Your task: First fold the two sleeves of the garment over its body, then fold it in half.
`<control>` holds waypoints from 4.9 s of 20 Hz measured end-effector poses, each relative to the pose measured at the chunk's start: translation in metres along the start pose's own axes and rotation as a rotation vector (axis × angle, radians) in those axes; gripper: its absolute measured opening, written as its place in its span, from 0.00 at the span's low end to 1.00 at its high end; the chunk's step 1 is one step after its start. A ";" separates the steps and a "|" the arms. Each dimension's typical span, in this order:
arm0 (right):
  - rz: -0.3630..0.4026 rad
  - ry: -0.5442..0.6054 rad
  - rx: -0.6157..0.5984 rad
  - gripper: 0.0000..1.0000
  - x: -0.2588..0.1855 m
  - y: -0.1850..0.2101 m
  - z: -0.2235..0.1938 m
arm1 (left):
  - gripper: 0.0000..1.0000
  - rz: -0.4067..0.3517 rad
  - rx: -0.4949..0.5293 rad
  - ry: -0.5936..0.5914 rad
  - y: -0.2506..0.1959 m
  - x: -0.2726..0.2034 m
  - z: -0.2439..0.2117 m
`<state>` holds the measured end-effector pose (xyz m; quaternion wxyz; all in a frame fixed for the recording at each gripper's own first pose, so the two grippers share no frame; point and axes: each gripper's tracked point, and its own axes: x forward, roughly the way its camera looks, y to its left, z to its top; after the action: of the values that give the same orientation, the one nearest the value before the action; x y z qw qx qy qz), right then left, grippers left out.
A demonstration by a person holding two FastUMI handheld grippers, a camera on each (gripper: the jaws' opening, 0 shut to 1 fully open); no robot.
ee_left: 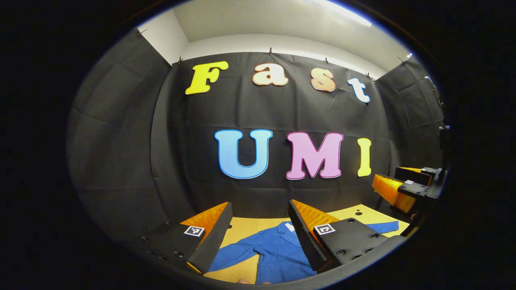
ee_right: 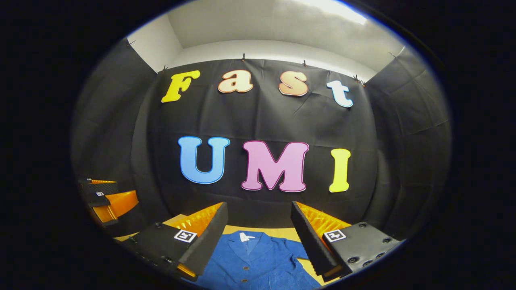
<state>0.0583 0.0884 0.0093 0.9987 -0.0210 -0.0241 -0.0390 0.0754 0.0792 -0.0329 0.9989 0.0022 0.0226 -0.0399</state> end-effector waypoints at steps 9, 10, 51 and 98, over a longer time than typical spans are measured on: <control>-0.044 0.067 0.034 0.95 0.022 -0.038 -0.034 | 0.81 -0.035 0.031 0.031 -0.029 0.023 -0.009; -0.051 0.075 0.023 0.94 0.025 -0.044 -0.038 | 0.81 -0.042 0.030 0.035 -0.033 0.025 -0.012; -0.868 0.984 0.378 0.99 -0.013 -0.470 -0.451 | 0.84 -0.148 -0.022 0.388 -0.219 0.139 -0.119; -0.370 0.587 0.245 0.02 0.212 -0.162 -0.195 | 0.81 0.139 -0.260 0.294 0.028 -0.005 -0.125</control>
<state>0.2660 -0.0977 -0.1681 0.9342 0.1157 0.2557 -0.2202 0.0675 0.1086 -0.1575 0.9771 -0.1195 0.1729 0.0334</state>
